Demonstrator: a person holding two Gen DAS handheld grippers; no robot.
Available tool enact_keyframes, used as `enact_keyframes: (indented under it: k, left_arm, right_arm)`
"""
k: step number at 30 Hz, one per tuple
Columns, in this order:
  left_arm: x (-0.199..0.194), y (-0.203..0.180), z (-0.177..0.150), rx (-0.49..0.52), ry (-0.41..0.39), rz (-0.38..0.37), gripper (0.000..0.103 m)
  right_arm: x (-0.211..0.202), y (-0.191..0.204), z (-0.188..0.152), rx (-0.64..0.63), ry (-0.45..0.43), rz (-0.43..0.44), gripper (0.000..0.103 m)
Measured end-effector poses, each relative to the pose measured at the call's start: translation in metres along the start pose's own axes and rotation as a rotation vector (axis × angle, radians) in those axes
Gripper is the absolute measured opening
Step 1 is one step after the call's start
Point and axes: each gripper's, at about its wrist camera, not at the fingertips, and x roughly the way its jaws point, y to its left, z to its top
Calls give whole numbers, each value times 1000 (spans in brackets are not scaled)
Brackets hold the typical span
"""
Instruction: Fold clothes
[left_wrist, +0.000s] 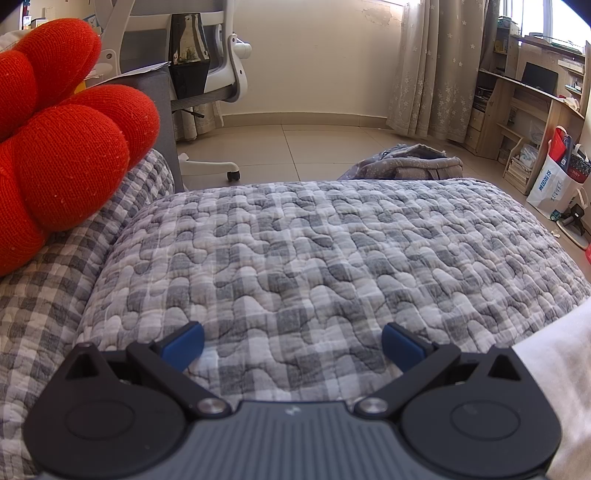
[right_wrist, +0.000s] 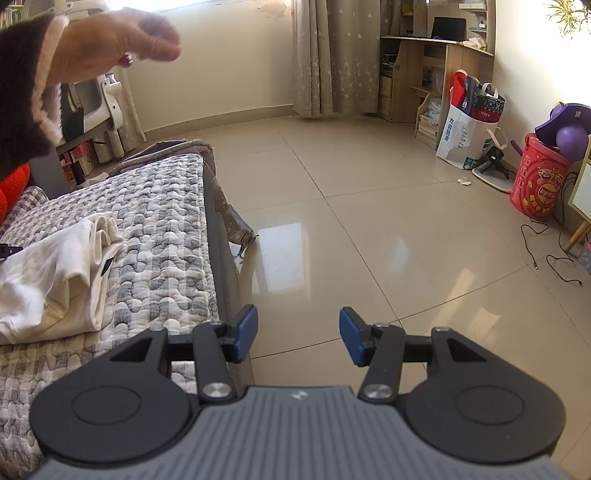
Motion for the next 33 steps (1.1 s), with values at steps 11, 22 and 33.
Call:
enact_keyframes:
  k: [11, 22, 33]
  left_arm:
    - [0, 0, 0, 0, 0, 0, 103]
    - [0, 0, 0, 0, 0, 0, 103]
    - [0, 0, 0, 0, 0, 0, 103]
  right_arm:
    - [-12, 13, 2, -27, -2, 45, 53]
    - [-26, 51, 14, -92, -13, 83, 57]
    - [-22, 102, 27, -168, 0, 139, 60]
